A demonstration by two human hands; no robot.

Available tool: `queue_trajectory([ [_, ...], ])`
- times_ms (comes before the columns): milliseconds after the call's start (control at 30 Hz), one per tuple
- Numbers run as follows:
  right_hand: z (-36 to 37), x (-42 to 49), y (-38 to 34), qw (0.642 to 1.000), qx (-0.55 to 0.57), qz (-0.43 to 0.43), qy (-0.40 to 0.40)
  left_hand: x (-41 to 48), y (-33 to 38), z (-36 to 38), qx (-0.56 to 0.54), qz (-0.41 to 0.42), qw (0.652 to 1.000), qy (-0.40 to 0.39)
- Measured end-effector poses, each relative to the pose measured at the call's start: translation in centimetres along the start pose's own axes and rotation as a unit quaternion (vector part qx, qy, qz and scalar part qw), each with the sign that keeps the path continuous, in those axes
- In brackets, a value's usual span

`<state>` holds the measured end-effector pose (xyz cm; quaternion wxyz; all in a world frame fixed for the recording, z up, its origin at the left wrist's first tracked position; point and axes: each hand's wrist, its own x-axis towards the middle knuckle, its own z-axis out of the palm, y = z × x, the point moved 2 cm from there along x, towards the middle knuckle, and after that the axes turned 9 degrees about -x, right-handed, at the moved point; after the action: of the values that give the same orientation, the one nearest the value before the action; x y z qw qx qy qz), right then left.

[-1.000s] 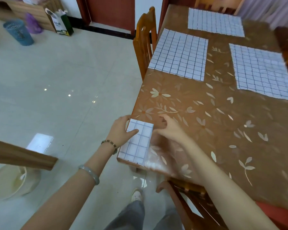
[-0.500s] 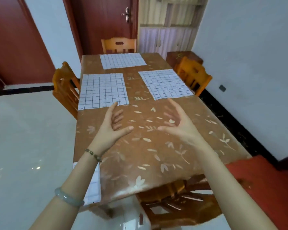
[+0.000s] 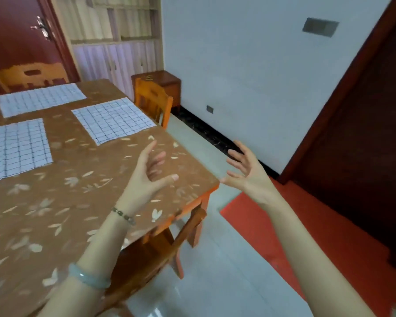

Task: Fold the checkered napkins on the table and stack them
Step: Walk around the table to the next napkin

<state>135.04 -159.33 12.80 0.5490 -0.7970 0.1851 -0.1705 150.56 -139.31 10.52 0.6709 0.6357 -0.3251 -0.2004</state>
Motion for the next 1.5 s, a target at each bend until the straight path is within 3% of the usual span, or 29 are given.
queue_trajectory([
  [267,-14.8,-2.8,6.3,0.999,0.011,0.016,0.043,3.0,-1.7,16.7,-0.021,-0.002,0.999,-0.043],
  [500,-21.5,-1.3,10.0,0.998,0.001,0.013,0.067,7.4,-2.5,23.9,-0.006,0.006,0.997,-0.074],
  [733,-26.2,4.7,13.0,0.998,-0.004,0.013,0.057,15.1,-5.1,27.7,-0.004,0.021,0.997,-0.073],
  [933,-30.4,14.6,15.5,0.999,0.004,0.013,0.047,24.8,-7.4,29.8,-0.027,0.029,0.999,-0.015],
  [1500,-31.4,43.6,19.4,0.997,0.047,-0.003,-0.052,45.9,-12.2,25.9,0.049,-0.026,0.995,0.088],
])
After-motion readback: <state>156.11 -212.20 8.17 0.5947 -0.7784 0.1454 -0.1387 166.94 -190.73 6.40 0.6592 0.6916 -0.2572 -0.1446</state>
